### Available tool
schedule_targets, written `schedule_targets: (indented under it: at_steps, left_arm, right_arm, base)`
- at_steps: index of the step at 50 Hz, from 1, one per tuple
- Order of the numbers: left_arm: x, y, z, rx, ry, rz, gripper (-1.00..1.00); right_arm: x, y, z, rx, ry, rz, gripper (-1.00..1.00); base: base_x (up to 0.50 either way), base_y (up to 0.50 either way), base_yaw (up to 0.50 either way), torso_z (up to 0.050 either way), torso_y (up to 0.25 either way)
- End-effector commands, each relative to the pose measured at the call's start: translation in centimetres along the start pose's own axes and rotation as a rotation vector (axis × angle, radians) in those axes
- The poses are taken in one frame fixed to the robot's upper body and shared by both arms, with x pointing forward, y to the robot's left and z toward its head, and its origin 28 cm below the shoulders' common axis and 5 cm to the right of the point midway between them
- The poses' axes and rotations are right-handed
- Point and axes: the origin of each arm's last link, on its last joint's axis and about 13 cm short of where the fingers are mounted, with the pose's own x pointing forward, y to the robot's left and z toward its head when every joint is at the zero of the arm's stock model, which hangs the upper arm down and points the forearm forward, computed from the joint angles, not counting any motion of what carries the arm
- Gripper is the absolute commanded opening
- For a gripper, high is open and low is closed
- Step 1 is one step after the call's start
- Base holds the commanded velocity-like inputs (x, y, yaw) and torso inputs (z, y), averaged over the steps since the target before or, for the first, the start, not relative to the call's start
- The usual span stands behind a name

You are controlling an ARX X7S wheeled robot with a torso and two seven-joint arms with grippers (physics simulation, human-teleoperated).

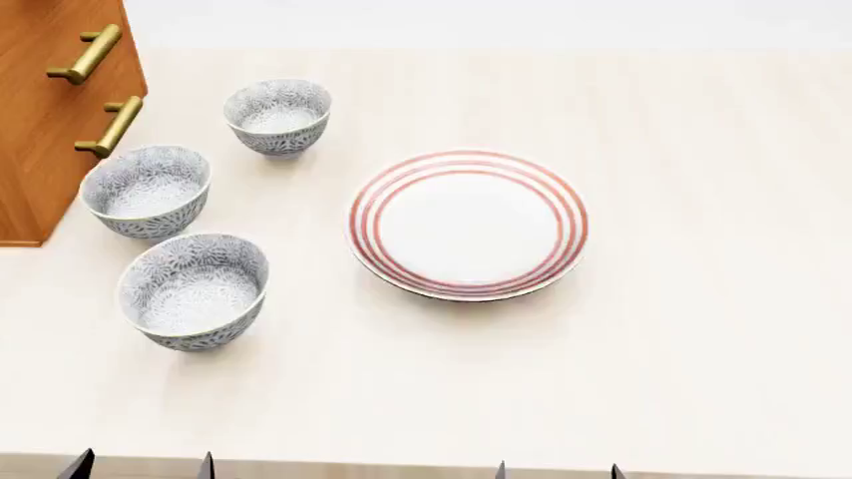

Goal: Put the bowl at the front on the plate.

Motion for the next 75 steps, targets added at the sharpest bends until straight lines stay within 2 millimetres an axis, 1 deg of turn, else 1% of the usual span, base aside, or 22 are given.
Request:
schedule_targets:
  at_steps: [1,6,13,14,15,20,22,23,24,26,27,28,30,34,39,47,54,65,69,72,73,75]
  left_arm:
    - [0.0,0.0,-0.1,0.000,0.000,0.000,1.00]
    - [-0.7,-0.3,-0.7,0.018,0.010,-0.012,1.00]
    - [-0.4,-0.1,-1.5,0.029,0.070,-0.006,1.00]
    - [-0.5,0.0,-1.7,0.052,0.032,-0.018,1.00]
    - [-0.6,0.0,-1.7,0.047,0.041,-0.018,1.00]
    - [-0.7,0.1,-1.5,0.033,0.030,0.003,1.00]
    - [-0.6,0.2,-1.4,0.037,0.038,-0.003,1.00]
    - [0.8,-0.6,1.7,0.007,-0.007,0.021,1.00]
    - [1.0,-0.9,4.3,-0.003,-0.026,0.022,1.00]
    - [0.5,-1.3,6.4,-0.004,0.051,0.005,1.00]
    - [0.7,-1.2,5.9,-0.009,0.050,0.005,1.00]
    - [0.4,-1.3,6.8,-0.004,0.050,-0.002,1.00]
    - [0.3,-1.4,7.5,-0.010,0.060,-0.005,1.00]
    - [0.8,-1.5,8.1,-0.035,0.098,-0.009,1.00]
    - [1.1,-1.7,9.3,-0.042,0.084,-0.021,1.00]
    - [1.3,-2.0,10.7,-0.054,0.068,-0.040,1.00]
    - [1.4,-2.2,11.8,-0.049,0.050,-0.059,1.00]
    - [2.1,-2.6,14.1,-0.038,-0.009,-0.090,1.00]
    - [2.6,-2.8,15.5,-0.043,-0.046,-0.098,1.00]
    - [2.7,-2.9,15.9,-0.050,-0.059,-0.102,1.00]
    - [2.9,-2.9,15.5,-0.055,-0.062,-0.102,1.00]
    - [2.7,-3.0,16.7,-0.056,-0.069,-0.104,1.00]
  right_arm:
    - [0.0,0.1,0.0,0.000,0.000,0.000,1.00]
    - [-0.2,0.0,0.1,0.024,-0.009,-0.005,1.00]
    - [-0.2,-0.2,0.3,0.097,-0.006,-0.036,1.00]
    - [-0.2,-0.3,0.3,0.105,0.005,-0.043,1.00]
    - [-0.1,-0.3,0.4,0.108,0.007,-0.047,1.00]
    - [0.5,-0.5,2.4,0.083,-0.012,-0.035,1.00]
    - [0.6,-0.5,2.6,0.083,-0.006,-0.032,1.00]
    - [0.7,-0.4,3.1,0.077,-0.004,-0.028,1.00]
    - [0.7,-0.5,3.3,0.073,-0.003,-0.027,1.00]
    - [0.8,-0.5,3.9,0.071,-0.004,-0.023,1.00]
    - [0.9,-0.5,4.0,0.070,-0.006,-0.023,1.00]
    - [0.9,-0.5,4.5,0.068,-0.009,-0.019,1.00]
    - [1.0,-0.6,5.2,0.060,-0.015,-0.017,1.00]
    - [1.2,-0.7,6.1,0.042,-0.020,-0.011,1.00]
    - [1.3,-0.9,7.5,0.014,-0.032,-0.002,1.00]
    - [1.3,-1.2,9.0,-0.014,-0.047,0.007,1.00]
    - [1.4,-1.4,10.6,-0.044,-0.072,0.016,1.00]
    - [2.0,-1.6,13.0,-0.076,-0.107,0.041,1.00]
    - [2.4,-1.8,14.4,-0.098,-0.127,0.047,1.00]
    - [2.6,-1.8,15.0,-0.109,-0.137,0.053,1.00]
    - [2.6,-1.7,15.3,-0.112,-0.144,0.055,1.00]
    - [2.7,-1.7,15.7,-0.122,-0.152,0.059,1.00]
  base:
    - [0.00,0.00,0.00,0.000,0.000]
    - [0.00,0.00,0.00,0.000,0.000]
    - [0.00,0.00,0.00,0.000,0.000]
    - [0.00,0.00,0.00,0.000,0.000]
    - [0.00,0.00,0.00,0.000,0.000]
    - [0.00,0.00,0.00,0.000,0.000]
    - [0.00,0.00,0.00,0.000,0.000]
    - [0.00,0.00,0.00,0.000,0.000]
    - [0.00,0.00,0.00,0.000,0.000]
    - [0.00,0.00,0.00,0.000,0.000]
    - [0.00,0.00,0.00,0.000,0.000]
    - [0.00,0.00,0.00,0.000,0.000]
    - [0.00,0.00,0.00,0.000,0.000]
    - [0.00,0.00,0.00,0.000,0.000]
    - [0.00,0.00,0.00,0.000,0.000]
    - [0.00,0.00,0.00,0.000,0.000]
    - [0.00,0.00,0.00,0.000,0.000]
    - [0.00,0.00,0.00,0.000,0.000]
    - [0.00,0.00,0.00,0.000,0.000]
    - [0.00,0.00,0.00,0.000,0.000]
    - [0.00,0.00,0.00,0.000,0.000]
    - [0.00,0.00,0.00,0.000,0.000]
